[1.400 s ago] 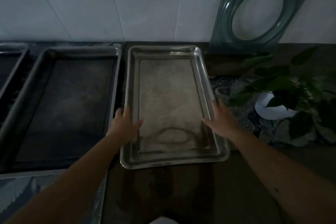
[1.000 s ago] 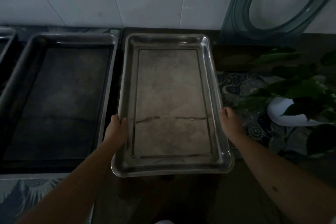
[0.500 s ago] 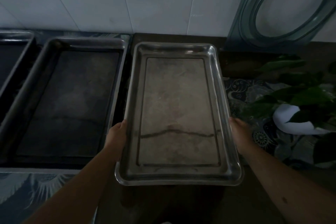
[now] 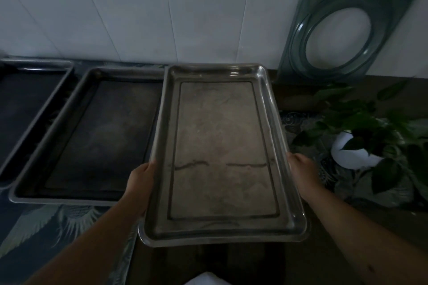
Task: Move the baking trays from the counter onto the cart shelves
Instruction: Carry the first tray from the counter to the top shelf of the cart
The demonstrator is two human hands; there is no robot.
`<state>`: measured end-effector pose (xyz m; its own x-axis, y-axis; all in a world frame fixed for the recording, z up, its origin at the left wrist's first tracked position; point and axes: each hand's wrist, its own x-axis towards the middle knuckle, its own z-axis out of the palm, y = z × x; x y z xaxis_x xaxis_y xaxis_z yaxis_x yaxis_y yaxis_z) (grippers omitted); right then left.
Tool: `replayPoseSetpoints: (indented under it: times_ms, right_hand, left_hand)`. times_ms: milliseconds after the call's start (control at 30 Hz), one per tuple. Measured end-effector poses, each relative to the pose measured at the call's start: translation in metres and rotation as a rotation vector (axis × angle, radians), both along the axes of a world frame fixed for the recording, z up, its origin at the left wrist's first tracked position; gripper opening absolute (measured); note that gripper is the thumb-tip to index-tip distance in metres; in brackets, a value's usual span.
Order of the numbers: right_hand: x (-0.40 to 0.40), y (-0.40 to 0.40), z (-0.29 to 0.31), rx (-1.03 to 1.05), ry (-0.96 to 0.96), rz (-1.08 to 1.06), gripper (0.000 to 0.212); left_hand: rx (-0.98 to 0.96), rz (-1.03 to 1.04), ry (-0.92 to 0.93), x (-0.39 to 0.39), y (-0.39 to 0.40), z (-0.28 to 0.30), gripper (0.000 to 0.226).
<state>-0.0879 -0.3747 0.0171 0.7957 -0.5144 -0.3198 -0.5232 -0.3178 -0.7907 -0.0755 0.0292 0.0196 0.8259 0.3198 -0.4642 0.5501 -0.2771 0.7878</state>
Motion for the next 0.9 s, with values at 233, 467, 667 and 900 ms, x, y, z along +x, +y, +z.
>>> replayPoseSetpoints:
  times_ms: [233,467,667,900]
  right_hand:
    - [0.002,0.029,0.046,0.088,-0.081,0.076,0.025]
    - [0.029,0.107,0.07,0.081,-0.125,0.282,0.023]
    - [0.023,0.218,0.079,0.073,-0.173,0.481,0.015]
    - [-0.026,0.385,0.086,0.023,-0.185,0.781,0.018]
  left_hand:
    - [-0.027,0.074,-0.045,-0.026,0.027,0.048,0.041]
    - [-0.06,0.304,-0.059,-0.081,0.087,0.076,0.035]
    - [-0.065,0.55,-0.095,-0.167,0.17,0.079,0.029]
    - [-0.018,0.776,-0.151,-0.298,0.285,0.08,0.026]
